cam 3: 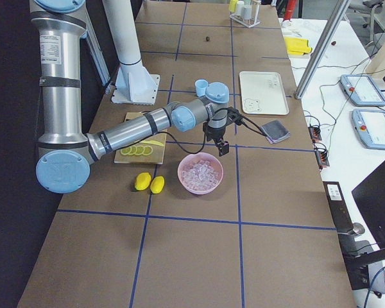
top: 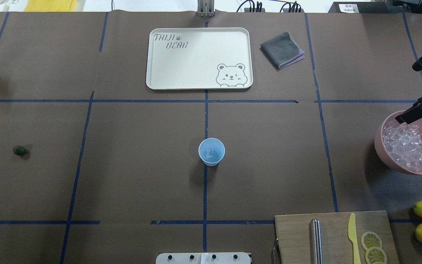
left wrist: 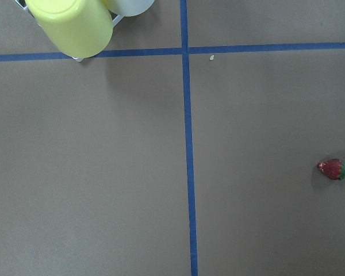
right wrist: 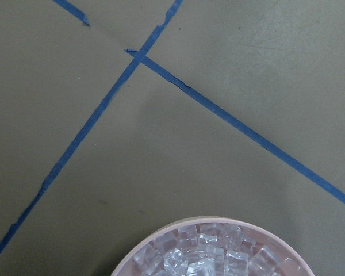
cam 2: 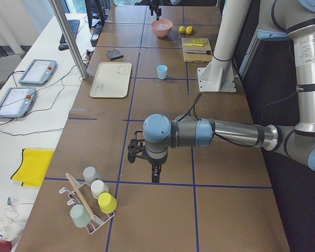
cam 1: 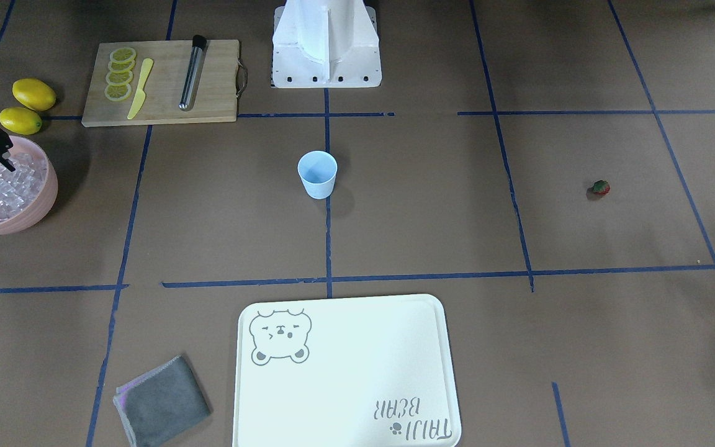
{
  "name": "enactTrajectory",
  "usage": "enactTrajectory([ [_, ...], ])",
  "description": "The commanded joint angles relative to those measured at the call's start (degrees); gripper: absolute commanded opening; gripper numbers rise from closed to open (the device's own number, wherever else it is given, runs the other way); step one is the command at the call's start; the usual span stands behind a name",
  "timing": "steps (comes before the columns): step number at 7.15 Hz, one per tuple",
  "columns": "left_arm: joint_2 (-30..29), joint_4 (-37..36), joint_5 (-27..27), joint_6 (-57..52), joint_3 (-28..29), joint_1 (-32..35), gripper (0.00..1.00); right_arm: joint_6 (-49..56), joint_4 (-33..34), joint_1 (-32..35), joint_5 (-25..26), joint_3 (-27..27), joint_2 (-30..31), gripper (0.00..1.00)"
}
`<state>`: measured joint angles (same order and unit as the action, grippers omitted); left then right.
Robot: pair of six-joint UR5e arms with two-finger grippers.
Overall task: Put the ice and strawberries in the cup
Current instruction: 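Lower the right gripper into the bowl and grasp another ice cube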
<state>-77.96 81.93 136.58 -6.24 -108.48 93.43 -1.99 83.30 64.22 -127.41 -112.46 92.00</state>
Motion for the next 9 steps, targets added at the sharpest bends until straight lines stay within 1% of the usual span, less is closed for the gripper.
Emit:
enactTrajectory([
  [1, 0.00, 0.07, 0.00, 0.00, 0.03, 0.00, 1.00, -0.73, -4.98, -2.77, 0.58, 2.58, 1.95, 0.98],
  [3, 0.00, -0.02, 0.00, 0.00, 0.03, 0.00, 1.00, -0.38, -4.99, -4.36, 1.99, 4.60, 2.04, 0.97],
  [6, -0.09, -0.02, 0.00, 0.00, 0.03, 0.00, 1.00, -0.03, -4.99, -4.54, 3.66, 4.97, 3.09, 0.94],
  [7, -0.09, -0.02, 0.00, 0.00, 0.03, 0.00, 1.00, -0.03, -4.90, -4.55, 3.66, 5.14, 3.27, 0.91],
  [9, 0.00, -0.02, 0.00, 0.00, 0.03, 0.00, 1.00, -0.03, -4.90, -5.07, 3.66, 5.41, 3.27, 0.81],
])
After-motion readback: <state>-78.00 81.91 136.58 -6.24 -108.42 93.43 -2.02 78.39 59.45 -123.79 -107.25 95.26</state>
